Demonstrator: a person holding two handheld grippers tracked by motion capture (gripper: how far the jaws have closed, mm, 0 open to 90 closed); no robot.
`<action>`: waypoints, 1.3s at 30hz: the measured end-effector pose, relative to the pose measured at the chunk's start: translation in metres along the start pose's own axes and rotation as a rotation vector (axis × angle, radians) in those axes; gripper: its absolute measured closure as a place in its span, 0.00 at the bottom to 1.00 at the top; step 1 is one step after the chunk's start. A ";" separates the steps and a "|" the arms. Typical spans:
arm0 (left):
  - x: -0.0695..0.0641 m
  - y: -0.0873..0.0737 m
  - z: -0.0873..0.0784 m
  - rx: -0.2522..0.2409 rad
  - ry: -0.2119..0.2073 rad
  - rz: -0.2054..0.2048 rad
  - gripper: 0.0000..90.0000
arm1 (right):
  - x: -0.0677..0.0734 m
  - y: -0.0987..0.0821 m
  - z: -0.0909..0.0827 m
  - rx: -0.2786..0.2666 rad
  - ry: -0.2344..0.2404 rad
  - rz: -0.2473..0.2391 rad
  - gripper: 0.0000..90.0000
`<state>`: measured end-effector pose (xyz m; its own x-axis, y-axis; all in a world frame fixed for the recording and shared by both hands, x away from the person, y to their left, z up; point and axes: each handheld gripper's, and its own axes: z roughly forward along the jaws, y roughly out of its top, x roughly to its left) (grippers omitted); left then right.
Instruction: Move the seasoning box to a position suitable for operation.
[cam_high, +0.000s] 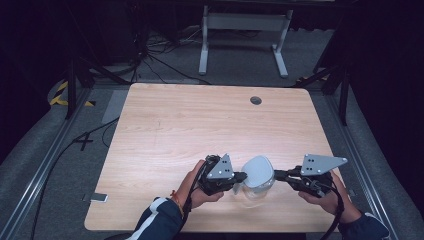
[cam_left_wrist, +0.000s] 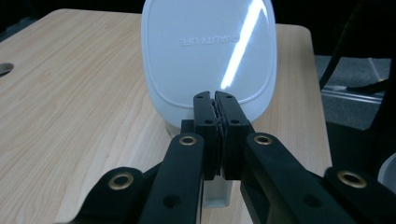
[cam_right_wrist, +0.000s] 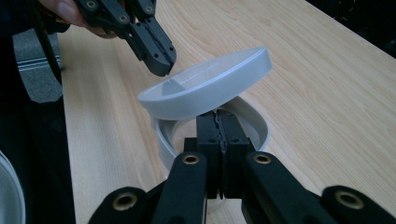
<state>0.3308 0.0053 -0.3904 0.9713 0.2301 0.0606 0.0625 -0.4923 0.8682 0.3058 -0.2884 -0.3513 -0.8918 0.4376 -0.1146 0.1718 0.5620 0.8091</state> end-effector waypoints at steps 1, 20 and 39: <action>0.001 -0.001 -0.002 0.005 -0.001 0.007 0.97 | 0.001 0.002 0.000 -0.001 -0.001 -0.004 0.99; 0.029 -0.073 -0.067 0.127 0.207 -0.128 0.95 | 0.005 0.016 0.007 -0.031 0.001 -0.025 1.00; 0.049 -0.140 -0.116 0.243 0.355 -0.254 0.89 | 0.018 0.029 0.022 -0.028 0.042 -0.070 1.00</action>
<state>0.3430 0.1829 -0.4512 0.7827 0.6192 0.0629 0.3796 -0.5550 0.7402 0.3037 -0.2487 -0.3431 -0.9181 0.3678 -0.1478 0.0969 0.5698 0.8160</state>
